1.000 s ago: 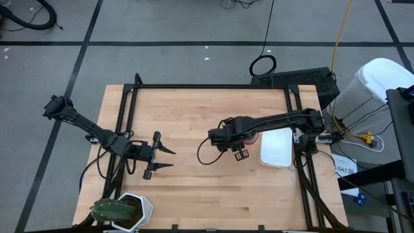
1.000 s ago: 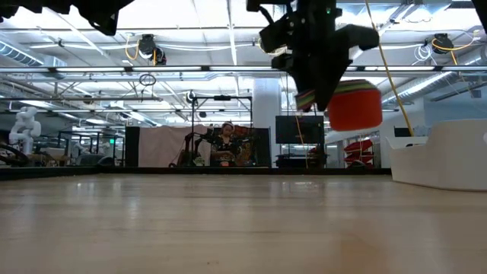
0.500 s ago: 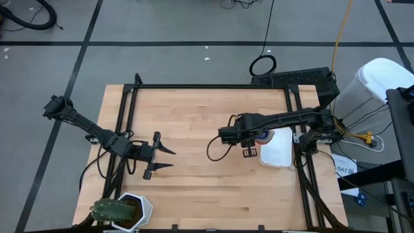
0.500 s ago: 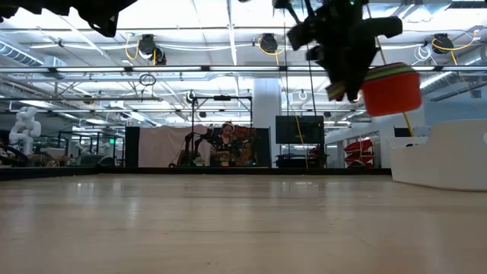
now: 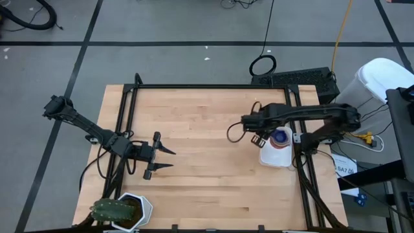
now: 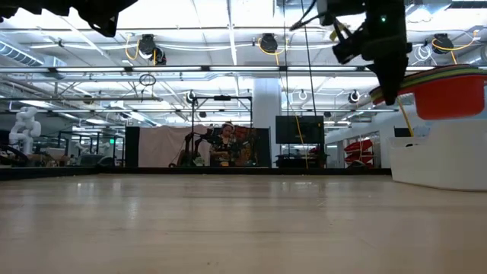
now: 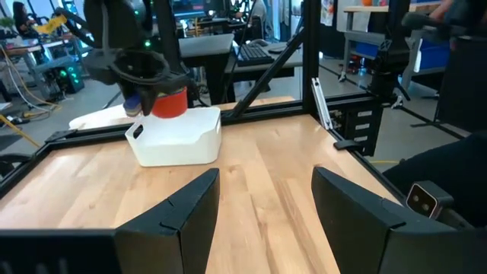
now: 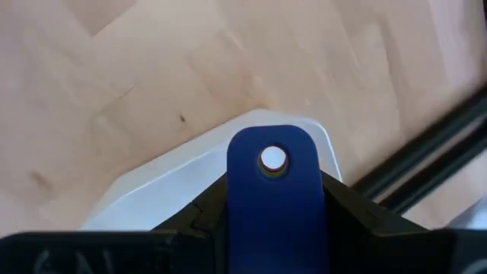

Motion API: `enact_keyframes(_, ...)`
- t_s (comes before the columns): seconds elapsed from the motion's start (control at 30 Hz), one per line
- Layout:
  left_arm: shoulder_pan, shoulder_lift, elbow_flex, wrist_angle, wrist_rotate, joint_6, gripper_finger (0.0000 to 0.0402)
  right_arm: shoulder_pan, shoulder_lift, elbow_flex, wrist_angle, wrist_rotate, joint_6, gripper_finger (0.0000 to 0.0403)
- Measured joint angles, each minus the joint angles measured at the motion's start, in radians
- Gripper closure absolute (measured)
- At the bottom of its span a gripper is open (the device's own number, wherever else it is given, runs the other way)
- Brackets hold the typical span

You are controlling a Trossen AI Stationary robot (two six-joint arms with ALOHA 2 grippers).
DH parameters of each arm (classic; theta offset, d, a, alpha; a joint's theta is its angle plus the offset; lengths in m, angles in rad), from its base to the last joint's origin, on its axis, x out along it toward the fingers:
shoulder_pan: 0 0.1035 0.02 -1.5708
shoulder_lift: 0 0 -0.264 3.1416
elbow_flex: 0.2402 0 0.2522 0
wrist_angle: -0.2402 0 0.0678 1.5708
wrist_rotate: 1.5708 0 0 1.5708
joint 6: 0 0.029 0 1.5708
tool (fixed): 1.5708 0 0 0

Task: Nest measuring cups in basket
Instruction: Put the nested measuring cups into the white bin

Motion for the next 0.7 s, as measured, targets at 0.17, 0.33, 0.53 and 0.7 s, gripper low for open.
enact_keyframes(0.17,0.0,0.0,0.0,0.0,0.0,0.004,0.019,-0.048,-0.079,-0.074,0.039,-0.053,0.149,0.0275)
enact_keyframes(0.33,0.0,0.0,0.0,0.0,0.0,0.027,0.019,-0.078,-0.118,-0.122,0.074,-0.152,0.235,0.0275)
enact_keyframes(0.53,0.002,0.0,0.0,-0.013,-0.006,0.031,0.019,-0.082,-0.132,-0.137,0.059,-0.159,0.325,0.0275)
enact_keyframes(0.7,0.018,0.0,0.0,-0.032,-0.025,0.034,0.019,-0.086,-0.131,-0.161,0.059,-0.158,0.411,0.0275)
